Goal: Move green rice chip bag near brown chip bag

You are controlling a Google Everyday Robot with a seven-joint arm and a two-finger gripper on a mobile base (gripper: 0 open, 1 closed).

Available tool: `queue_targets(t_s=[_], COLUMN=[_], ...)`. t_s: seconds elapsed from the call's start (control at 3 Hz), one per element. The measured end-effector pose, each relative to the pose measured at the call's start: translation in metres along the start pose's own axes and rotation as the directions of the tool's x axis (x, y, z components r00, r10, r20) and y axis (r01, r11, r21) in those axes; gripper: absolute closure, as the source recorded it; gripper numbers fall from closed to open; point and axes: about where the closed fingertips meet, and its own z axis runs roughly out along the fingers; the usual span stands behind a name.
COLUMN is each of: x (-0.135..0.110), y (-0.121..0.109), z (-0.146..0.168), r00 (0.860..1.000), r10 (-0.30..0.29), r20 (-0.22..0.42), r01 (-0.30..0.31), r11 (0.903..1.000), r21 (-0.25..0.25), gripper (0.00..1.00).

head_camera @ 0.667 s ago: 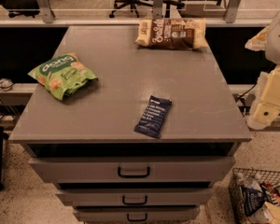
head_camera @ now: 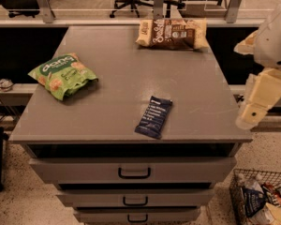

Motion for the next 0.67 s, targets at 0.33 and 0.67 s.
queue_targets(t_s=[0.33, 0.67], x=[-0.068, -0.149], y=[-0.003, -0.014], z=[0.051, 0.094], r00=[0.987, 0.947], r10=[-0.043, -0.094], r20=[0.154, 0.308], r01=[0.055, 0.129], r11=[0.9957, 0.9869], r21=[-0.074, -0.097], gripper=[0.0, 0.0])
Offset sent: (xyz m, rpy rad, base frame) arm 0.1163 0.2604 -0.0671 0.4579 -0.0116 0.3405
